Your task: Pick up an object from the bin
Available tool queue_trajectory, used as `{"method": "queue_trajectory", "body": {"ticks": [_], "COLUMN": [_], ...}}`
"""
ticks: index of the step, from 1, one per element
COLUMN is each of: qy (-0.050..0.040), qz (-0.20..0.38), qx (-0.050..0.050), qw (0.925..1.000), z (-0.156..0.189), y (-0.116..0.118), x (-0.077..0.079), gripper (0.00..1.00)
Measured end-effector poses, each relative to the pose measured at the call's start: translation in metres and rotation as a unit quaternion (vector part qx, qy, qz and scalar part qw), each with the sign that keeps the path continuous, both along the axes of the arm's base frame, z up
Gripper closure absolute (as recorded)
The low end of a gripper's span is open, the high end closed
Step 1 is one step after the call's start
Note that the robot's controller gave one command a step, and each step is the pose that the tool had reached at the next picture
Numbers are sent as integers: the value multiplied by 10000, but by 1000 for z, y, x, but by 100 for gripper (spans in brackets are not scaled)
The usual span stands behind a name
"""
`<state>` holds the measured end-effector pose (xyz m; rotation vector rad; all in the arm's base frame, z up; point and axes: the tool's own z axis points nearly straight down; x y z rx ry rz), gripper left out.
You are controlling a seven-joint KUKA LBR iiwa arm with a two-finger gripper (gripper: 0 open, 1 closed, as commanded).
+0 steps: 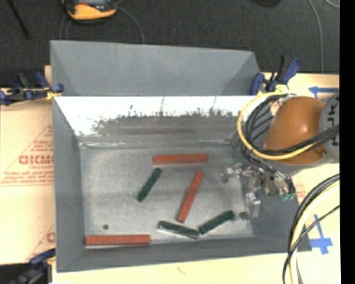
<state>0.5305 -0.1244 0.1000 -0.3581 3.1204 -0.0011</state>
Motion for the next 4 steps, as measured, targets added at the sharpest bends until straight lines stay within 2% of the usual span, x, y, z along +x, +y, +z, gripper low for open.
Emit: {"method": "queue_trajectory", "body": {"ticks": [1, 2, 3, 4], "qy": [-22, -22, -22, -35], "qz": [480, 1714, 1720, 2822], "qx": [-7, -11, -12, -19], "qw": [9988, 9852, 9851, 9593], "z": [-22, -28, -28, 130], "y": [2, 19, 19, 11], "x": [-15, -51, -51, -26], "gripper": [0, 100, 100, 100]}}
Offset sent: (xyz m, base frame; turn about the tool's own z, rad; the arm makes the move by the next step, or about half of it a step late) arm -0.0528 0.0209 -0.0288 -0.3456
